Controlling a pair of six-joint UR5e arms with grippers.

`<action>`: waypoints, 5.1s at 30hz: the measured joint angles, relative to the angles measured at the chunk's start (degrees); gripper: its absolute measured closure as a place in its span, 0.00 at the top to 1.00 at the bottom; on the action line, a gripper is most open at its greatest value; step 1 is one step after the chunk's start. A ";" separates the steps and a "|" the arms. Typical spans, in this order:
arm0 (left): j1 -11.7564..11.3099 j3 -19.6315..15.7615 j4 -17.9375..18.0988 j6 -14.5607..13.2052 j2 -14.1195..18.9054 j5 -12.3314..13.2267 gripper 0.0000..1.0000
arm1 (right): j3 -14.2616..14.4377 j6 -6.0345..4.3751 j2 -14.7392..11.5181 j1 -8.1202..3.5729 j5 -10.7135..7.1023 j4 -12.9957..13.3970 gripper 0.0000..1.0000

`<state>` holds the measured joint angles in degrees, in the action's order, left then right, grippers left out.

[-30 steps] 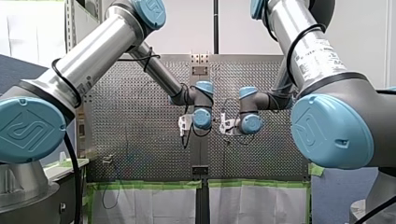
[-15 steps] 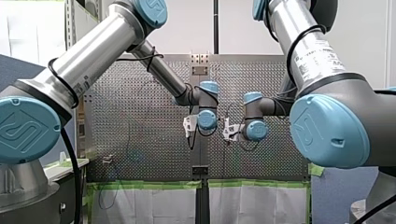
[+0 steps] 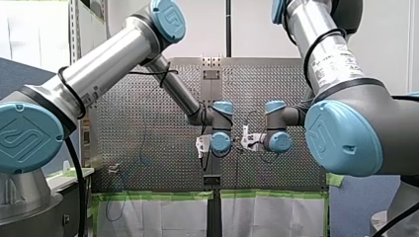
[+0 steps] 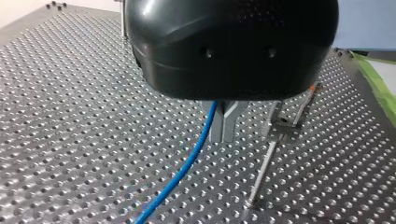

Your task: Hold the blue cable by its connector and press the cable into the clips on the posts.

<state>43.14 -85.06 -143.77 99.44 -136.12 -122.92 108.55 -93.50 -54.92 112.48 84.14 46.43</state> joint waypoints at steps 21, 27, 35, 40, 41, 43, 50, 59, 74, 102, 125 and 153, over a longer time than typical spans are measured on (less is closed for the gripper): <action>1.70 0.00 3.92 -0.37 -2.91 -4.72 0.00 | 0.06 -0.95 5.71 -5.19 -5.93 4.25 0.00; 2.10 0.00 3.25 -1.03 -4.85 -6.25 0.00 | -0.29 -1.55 6.03 -5.96 -8.69 4.69 0.00; 2.82 0.00 3.21 -1.19 -5.98 -6.65 0.00 | -0.95 -2.76 6.23 -6.99 -10.97 4.68 0.00; 3.29 0.01 3.14 -1.25 -6.00 -6.58 0.00 | -1.52 -3.19 6.27 -7.79 -11.28 4.46 0.00; 3.36 0.01 3.07 -1.25 -6.01 -6.48 0.00 | -1.67 -3.24 6.27 -7.99 -11.31 4.36 0.00; 3.52 0.01 2.74 -1.27 -6.04 -6.07 0.00 | -1.89 -3.27 6.27 -8.26 -11.34 4.19 0.00; 3.83 0.11 1.82 -1.27 -6.10 -4.77 0.00 | -2.72 -3.37 6.33 -9.09 -11.58 3.97 0.00; 4.15 3.60 -1.38 -0.63 -8.83 -4.62 0.00 | -3.26 -3.37 6.42 -9.42 -12.57 3.76 0.00; 4.06 10.56 -6.62 1.49 -11.26 -4.46 0.00 | -3.57 -3.33 6.44 -10.01 -13.01 2.73 0.00; 3.49 17.72 -6.56 2.47 -11.30 -1.66 0.00 | -6.03 -4.64 6.45 -12.20 -13.10 -0.30 0.00; 3.25 17.73 -5.08 1.50 -13.48 -3.50 0.00 | -7.10 -4.19 6.57 -12.26 -13.73 -1.15 0.00; -0.75 17.72 -7.97 1.33 -13.49 1.68 0.00 | -7.68 -3.41 6.61 -12.05 -14.52 -0.76 0.00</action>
<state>42.39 -67.33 -151.75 100.77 -149.62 -121.24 100.87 -96.91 -48.31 100.43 69.62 45.67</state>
